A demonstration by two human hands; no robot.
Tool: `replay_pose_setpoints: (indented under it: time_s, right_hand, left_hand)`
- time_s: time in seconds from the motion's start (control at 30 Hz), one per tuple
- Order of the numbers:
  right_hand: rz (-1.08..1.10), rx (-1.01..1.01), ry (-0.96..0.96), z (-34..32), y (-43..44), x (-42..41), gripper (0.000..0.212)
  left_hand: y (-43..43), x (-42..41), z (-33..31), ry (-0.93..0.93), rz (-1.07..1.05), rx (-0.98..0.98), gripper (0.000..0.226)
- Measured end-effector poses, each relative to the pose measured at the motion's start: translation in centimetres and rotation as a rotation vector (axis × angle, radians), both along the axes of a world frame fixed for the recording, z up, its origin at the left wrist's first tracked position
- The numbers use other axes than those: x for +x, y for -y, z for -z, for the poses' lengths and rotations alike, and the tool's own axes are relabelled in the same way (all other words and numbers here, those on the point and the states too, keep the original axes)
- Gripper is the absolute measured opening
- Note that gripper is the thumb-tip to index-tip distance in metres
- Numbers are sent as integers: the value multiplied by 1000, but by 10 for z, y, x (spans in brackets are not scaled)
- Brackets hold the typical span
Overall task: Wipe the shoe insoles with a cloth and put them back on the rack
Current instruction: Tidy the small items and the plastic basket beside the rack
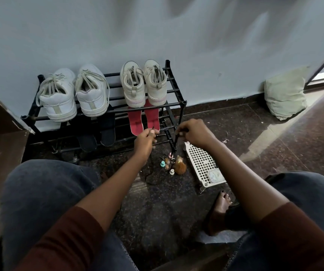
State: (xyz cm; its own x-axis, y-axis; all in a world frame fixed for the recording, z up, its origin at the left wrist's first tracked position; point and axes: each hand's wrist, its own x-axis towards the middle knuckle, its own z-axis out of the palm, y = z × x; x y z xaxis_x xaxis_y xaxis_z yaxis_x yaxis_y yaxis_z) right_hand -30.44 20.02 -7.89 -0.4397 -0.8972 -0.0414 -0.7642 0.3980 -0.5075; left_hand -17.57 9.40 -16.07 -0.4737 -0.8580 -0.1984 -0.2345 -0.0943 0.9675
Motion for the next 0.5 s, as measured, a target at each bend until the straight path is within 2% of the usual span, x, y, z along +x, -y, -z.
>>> replay_pose_setpoints:
  time_s: [0.13,0.3,0.5]
  right_hand:
    - [-11,-106,185,-3,7,16,13]
    - [52,-188,260,1,15,19,9]
    - [117,-224,172,6,20,23,15]
  left_hand:
    - [-11,-4,-7,-177,75,158,21]
    - [-14,-3,-11,-258,58,279,14]
    - [-16,-3,-17,-334,69,382,7]
